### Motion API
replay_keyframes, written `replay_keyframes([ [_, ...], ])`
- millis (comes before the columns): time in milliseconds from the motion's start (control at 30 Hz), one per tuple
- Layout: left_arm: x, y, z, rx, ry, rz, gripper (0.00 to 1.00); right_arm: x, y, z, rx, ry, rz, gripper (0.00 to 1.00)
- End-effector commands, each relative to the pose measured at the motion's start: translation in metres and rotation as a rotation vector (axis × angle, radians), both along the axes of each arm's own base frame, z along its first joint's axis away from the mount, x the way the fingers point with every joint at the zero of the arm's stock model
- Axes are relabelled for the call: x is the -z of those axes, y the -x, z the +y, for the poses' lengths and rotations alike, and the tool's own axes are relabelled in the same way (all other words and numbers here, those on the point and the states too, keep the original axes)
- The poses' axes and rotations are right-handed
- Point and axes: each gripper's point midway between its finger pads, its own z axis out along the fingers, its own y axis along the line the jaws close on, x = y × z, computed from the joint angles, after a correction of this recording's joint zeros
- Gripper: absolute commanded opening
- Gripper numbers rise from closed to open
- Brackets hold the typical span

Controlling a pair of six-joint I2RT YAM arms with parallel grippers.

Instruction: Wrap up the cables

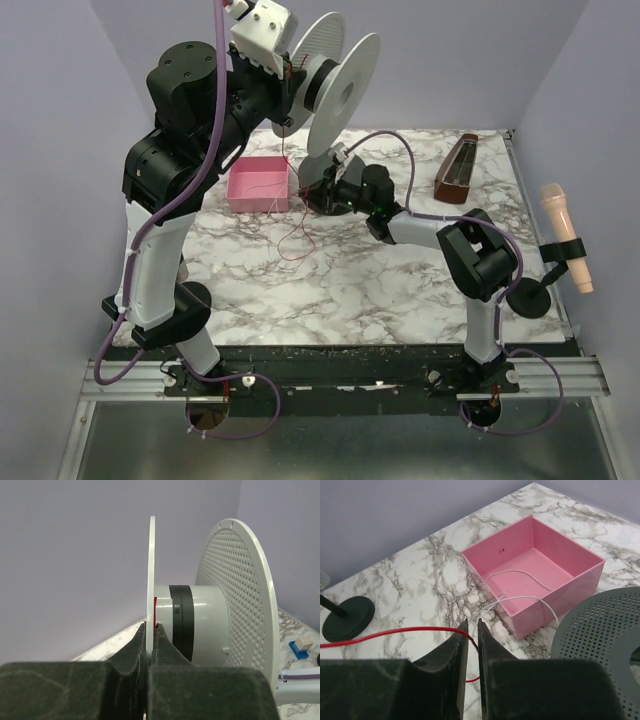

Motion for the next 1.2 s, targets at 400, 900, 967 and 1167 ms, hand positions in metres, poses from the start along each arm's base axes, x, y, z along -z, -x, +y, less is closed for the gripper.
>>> replay_keyframes([
  [400,0.032,0.010,-0.003,0.091,-0.158,0.017,0.00,-0.070,-0.030,-0.178,0.356,-0.229,0.239,0.01],
  [900,0.175,0.045,-0.049,0.483,-0.409,0.363,0.00,-0.109,-0.045,-0.248,0.505,0.001,0.105,0.01],
  [967,0.190,0.032,-0.043,0.411,-0.447,0.390,0.00,-0.116,-0.043,-0.250,0.511,0.028,0.074,0.01],
  [1167,0.255,-0.006,-0.024,0.207,-0.584,0.492,0.00,-0.150,-0.032,-0.251,0.497,0.090,0.028,0.01],
])
